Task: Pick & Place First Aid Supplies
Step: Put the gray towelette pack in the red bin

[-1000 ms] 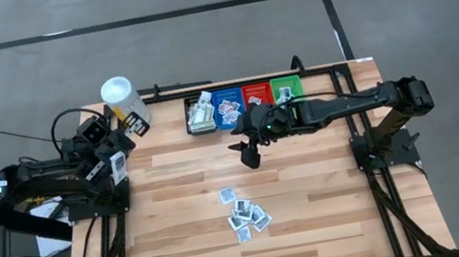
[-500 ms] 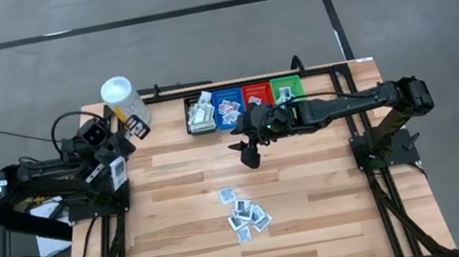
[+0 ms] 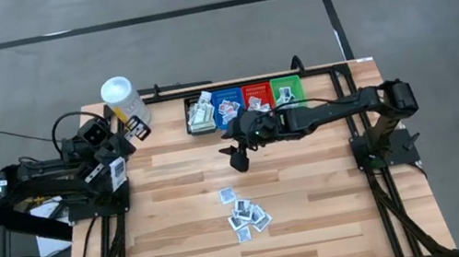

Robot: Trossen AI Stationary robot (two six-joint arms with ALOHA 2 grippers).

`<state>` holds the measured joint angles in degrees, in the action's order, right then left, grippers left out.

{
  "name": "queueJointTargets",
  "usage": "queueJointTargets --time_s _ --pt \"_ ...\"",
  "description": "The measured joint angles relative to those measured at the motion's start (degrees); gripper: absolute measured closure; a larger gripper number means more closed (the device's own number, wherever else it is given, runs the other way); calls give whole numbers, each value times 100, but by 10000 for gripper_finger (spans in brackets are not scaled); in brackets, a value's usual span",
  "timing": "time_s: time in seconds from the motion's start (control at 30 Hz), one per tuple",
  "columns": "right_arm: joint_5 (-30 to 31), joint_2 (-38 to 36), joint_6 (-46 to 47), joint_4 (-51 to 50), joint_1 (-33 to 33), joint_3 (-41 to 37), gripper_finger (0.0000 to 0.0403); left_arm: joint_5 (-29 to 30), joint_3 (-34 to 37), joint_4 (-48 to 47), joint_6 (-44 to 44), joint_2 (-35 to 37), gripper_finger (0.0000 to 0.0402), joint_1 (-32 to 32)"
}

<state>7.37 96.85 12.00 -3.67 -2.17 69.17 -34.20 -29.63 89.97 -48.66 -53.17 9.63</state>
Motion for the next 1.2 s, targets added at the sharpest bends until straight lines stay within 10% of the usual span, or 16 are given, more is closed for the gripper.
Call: queueJointTargets --time_s 1.2 --pt "-3 -21 73 7 -48 9 189 -118 -2 -54 181 -15 397 205"
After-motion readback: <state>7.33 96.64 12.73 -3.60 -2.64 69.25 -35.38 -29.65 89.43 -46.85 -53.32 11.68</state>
